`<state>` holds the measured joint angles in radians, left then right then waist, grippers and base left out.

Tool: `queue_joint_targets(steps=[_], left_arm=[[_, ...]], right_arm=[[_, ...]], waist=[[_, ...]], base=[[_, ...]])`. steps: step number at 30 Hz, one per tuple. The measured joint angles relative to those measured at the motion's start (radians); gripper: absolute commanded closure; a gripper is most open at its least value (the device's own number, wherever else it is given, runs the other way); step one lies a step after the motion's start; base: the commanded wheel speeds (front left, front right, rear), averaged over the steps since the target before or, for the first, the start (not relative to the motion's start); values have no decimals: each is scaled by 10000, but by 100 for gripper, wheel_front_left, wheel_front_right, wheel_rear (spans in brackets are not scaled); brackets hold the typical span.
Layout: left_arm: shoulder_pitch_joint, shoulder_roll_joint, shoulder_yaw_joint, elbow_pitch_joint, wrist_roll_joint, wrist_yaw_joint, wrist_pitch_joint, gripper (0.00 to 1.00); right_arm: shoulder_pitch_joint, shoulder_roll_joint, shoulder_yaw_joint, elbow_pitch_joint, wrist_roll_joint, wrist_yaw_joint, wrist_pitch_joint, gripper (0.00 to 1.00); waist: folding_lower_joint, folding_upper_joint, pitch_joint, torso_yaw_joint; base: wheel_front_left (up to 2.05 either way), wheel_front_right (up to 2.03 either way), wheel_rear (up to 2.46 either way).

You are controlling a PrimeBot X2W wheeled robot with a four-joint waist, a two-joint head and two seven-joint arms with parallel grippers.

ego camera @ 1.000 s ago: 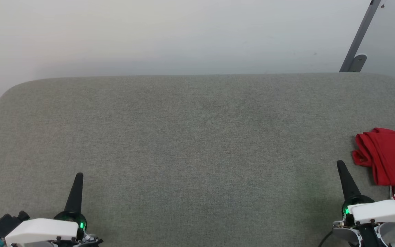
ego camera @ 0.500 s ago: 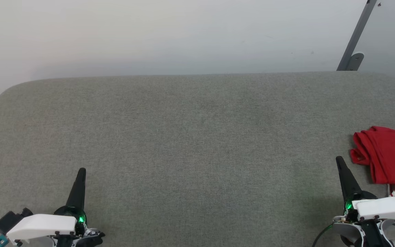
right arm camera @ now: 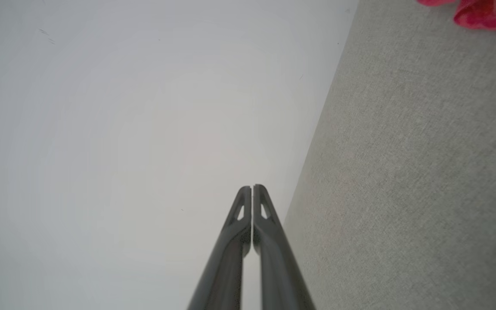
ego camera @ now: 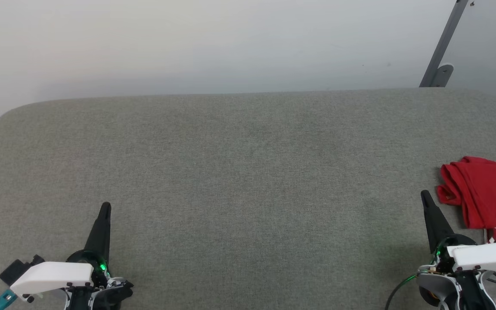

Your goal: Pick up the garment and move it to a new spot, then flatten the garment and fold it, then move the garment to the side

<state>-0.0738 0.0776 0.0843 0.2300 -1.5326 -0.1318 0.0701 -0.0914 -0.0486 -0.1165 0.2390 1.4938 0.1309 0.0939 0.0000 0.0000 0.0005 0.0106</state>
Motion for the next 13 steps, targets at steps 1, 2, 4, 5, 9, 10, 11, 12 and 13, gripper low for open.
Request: queue_joint_targets(steps=[1,2,4,5,9,10,11,12,13], left_arm=[[-21,-12,10,6,-82,0,6,100],[-34,-23,19,17,-127,0,27,100],[-48,-46,36,42,-226,0,86,100],[-55,-59,40,50,-276,0,92,100],[-128,-90,77,88,-445,0,180,100],[-174,-104,84,100,-506,0,188,100],[-211,-111,90,102,-593,0,194,100],[-225,-119,98,105,-679,0,215,100],[-225,-128,104,119,-723,0,245,100]], right_arm=[[-7,-2,2,2,73,0,25,100],[-8,-2,6,6,150,0,29,100],[-13,-2,4,13,303,0,44,100],[-17,-2,8,15,372,0,54,100],[-46,-2,12,29,627,0,117,100],[-59,-2,12,31,690,0,119,100],[-67,-2,12,31,759,0,127,100],[-67,-2,17,35,844,0,132,100],[-69,-2,15,40,913,0,150,100]], waist=[[0,0,2,-7],[0,0,3,-13],[0,0,6,-26],[0,0,8,-32],[0,0,14,-57],[0,0,15,-64],[0,0,17,-70],[0,0,19,-76],[0,0,20,-82]], base=[[0,0,0],[0,0,0],[0,0,0],[0,0,0],[0,0,0],[0,0,0],[0,0,0],[0,0,0],[0,0,0]])
